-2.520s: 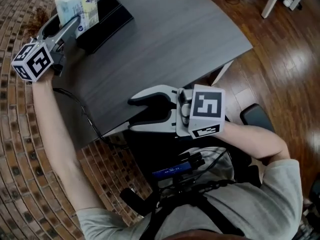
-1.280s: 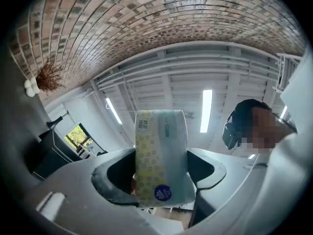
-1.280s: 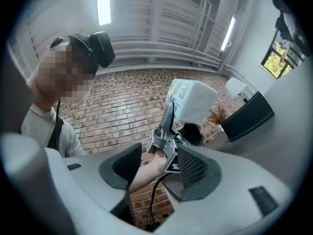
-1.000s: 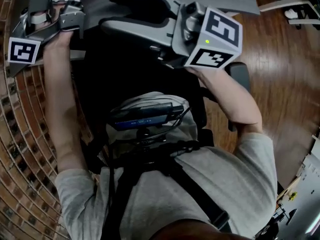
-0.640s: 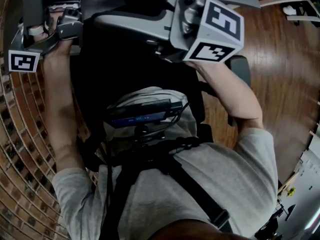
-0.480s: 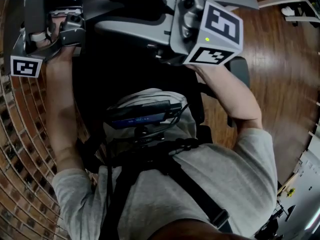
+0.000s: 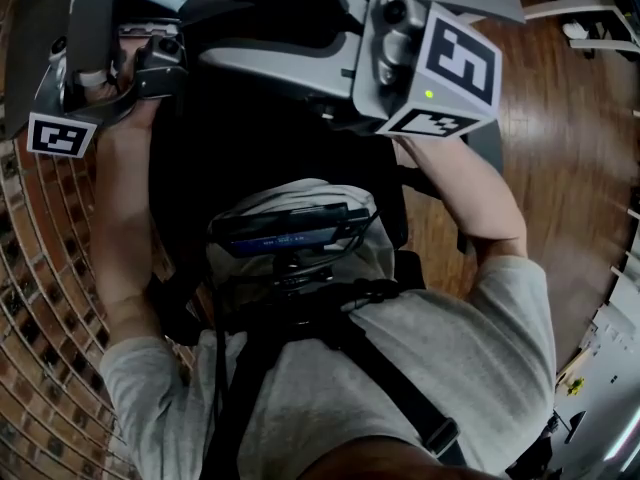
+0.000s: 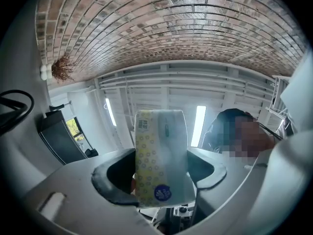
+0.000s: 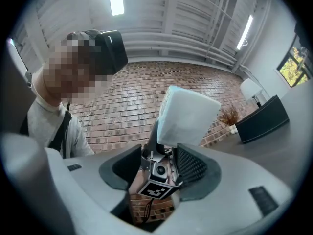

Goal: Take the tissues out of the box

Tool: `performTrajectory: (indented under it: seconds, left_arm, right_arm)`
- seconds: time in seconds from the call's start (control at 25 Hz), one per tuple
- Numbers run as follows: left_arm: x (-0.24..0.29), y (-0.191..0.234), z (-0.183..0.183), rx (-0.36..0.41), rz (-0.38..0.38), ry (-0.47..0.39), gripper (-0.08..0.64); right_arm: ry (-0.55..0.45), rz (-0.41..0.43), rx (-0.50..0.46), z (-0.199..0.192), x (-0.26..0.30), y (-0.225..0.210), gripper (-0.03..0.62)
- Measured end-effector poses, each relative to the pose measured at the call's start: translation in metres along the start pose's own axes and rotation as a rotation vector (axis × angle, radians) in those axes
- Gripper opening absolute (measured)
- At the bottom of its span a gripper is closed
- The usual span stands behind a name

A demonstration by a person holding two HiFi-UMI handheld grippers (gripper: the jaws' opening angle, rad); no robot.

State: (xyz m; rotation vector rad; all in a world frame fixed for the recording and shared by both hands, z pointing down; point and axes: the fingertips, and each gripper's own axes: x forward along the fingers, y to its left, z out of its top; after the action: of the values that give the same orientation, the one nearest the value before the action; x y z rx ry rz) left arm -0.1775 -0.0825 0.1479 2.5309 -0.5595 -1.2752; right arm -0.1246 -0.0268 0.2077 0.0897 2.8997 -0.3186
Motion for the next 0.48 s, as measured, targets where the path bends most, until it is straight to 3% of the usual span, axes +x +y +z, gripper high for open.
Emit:
performTrajectory:
  seconds: [0.48]
  left_arm:
    - [0.0067, -0.0036, -0.0057, 0.013, -0.019, 0.016, 0.327]
  right_arm:
    - [0.020, 0.019, -0.042, -0.0026, 0.0003, 0.0015, 0.227]
